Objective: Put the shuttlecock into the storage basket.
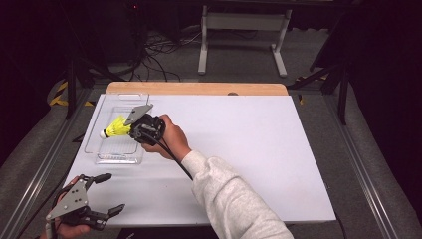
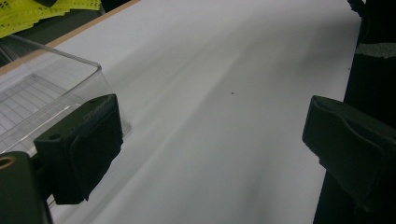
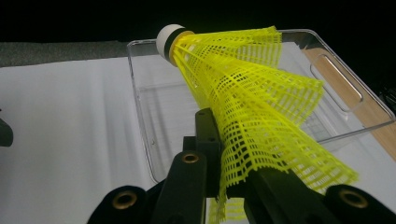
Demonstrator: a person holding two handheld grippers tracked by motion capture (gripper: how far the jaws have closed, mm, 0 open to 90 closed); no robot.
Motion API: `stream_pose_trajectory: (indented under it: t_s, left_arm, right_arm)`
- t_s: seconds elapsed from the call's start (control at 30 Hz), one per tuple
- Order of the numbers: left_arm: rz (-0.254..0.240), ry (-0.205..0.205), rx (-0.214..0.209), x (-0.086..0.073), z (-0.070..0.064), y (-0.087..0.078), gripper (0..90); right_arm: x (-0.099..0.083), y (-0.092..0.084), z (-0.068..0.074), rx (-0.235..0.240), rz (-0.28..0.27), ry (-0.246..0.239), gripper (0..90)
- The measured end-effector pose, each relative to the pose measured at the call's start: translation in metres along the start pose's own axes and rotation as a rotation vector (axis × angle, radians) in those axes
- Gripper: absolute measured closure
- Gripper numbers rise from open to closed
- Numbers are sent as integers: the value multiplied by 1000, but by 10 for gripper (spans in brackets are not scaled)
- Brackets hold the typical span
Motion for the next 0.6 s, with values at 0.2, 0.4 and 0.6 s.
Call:
stream_pose_trajectory:
  t_s: [0.2, 0.4, 0.6]
  left_arm:
    - [-3, -1, -5, 0, 0, 0, 60]
    - [-4, -1, -8, 0, -1, 0, 60]
    - [-8, -4, -10, 0, 0, -1, 60]
  right_arm:
    - [6, 11, 6, 18, 26, -27, 882]
    - [9, 20, 11, 32, 49, -45, 882]
    - [9, 29, 14, 48, 67, -41, 882]
Point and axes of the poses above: each handheld gripper's, and its own axes: y roughly forward along the jaws, x roughly out of its top, z roughly to its left, the point moved 6 cm from there along y, roughly forward along the jaws, and after that the axes turned 10 degrees about -x, right-handed, at the moved point
